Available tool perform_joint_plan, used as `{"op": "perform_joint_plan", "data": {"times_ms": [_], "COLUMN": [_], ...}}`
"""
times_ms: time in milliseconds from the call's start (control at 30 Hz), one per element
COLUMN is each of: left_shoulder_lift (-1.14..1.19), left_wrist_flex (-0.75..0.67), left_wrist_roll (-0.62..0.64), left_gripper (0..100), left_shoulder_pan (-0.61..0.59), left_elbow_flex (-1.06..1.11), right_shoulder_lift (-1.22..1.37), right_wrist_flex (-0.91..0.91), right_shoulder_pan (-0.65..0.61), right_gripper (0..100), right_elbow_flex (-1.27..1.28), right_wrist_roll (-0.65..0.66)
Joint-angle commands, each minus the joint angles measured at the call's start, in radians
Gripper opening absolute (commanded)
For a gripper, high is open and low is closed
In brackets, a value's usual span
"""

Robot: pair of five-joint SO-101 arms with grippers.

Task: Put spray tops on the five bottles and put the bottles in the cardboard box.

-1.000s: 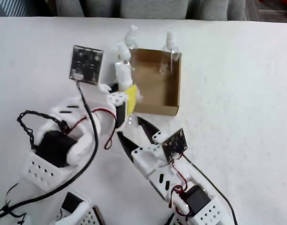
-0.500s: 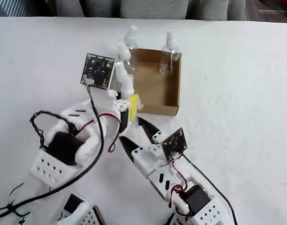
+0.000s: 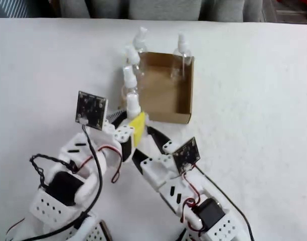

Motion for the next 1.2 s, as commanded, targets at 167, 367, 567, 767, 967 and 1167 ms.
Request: {"op": "perform_joint_plan", "data": {"times_ms": [167, 367, 567, 767, 967, 1167], "left_shoulder_lift": [-0.016, -0.016, -0.016, -0.016, -0.016, -0.094], "left_wrist_flex": [-0.021, -0.017, -0.021, -0.023, -0.011, 0.038], "left_wrist_roll": [0.005, 0.005, 0.005, 0.005, 0.011, 0.011], "left_gripper": [2, 2, 2, 4, 27, 34], "left_shoulder_pan": [0.008, 0.008, 0.008, 0.007, 0.007, 0.002], "left_elbow_flex": [0.023, 0.023, 0.023, 0.014, 0.012, -0.008], "right_shoulder_lift": [-0.010, -0.010, -0.010, -0.010, -0.010, -0.010], "right_wrist_flex": [-0.025, -0.025, -0.025, -0.025, -0.025, -0.025], "right_shoulder_pan": [-0.002, -0.001, -0.001, -0.001, -0.001, -0.001], "right_gripper": [1.5, 1.5, 1.5, 1.5, 1.5, 1.5], "right_elbow_flex": [0.015, 0.015, 0.015, 0.015, 0.015, 0.015], "right_wrist_roll": [0.000, 0.000, 0.000, 0.000, 0.000, 0.000]}}
